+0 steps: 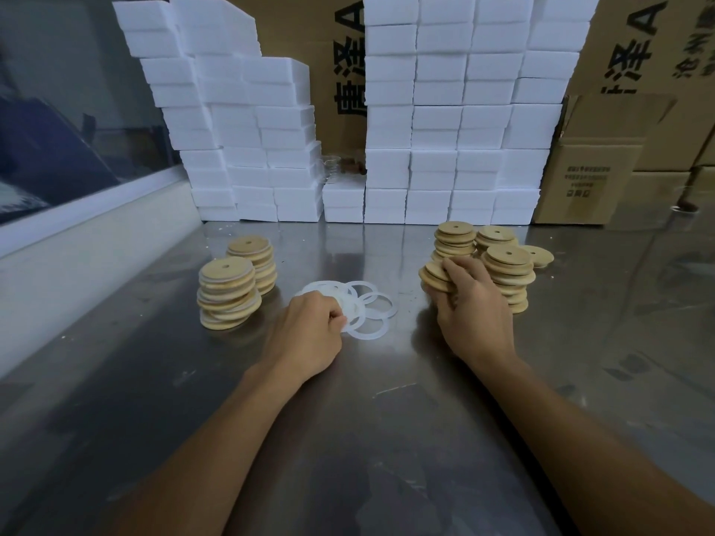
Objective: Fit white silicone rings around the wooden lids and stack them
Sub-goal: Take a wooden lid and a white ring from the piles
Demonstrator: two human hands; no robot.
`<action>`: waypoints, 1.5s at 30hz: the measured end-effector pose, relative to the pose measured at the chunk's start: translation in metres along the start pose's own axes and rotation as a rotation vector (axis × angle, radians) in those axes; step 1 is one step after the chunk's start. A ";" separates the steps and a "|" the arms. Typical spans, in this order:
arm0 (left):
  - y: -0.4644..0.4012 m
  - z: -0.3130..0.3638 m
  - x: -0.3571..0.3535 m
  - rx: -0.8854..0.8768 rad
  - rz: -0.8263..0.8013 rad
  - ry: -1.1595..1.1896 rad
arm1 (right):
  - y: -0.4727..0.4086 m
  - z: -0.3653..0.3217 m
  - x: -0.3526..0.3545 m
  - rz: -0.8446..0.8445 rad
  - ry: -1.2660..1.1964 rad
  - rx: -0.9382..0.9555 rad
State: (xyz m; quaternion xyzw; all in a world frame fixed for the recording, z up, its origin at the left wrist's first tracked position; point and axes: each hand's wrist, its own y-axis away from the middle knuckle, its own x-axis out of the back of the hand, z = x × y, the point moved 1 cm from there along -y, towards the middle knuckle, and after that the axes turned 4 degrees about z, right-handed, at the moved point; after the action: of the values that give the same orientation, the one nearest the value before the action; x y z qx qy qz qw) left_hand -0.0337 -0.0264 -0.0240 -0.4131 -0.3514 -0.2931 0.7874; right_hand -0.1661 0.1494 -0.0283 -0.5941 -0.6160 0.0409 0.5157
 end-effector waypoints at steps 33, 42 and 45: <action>0.001 0.023 0.016 0.206 -0.156 1.012 | 0.002 0.000 0.009 0.128 -0.354 -0.077; 0.006 0.036 0.008 0.502 -0.326 1.163 | 0.017 -0.041 0.006 -0.093 -0.786 -0.136; 0.009 0.040 0.002 0.502 -0.345 1.091 | 0.021 -0.047 0.007 -0.145 -0.740 -0.097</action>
State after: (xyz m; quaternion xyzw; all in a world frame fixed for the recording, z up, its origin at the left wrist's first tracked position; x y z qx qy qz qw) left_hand -0.0379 0.0120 -0.0097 0.0563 -0.0186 -0.4934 0.8678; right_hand -0.1183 0.1345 -0.0164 -0.5176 -0.8023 0.1870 0.2311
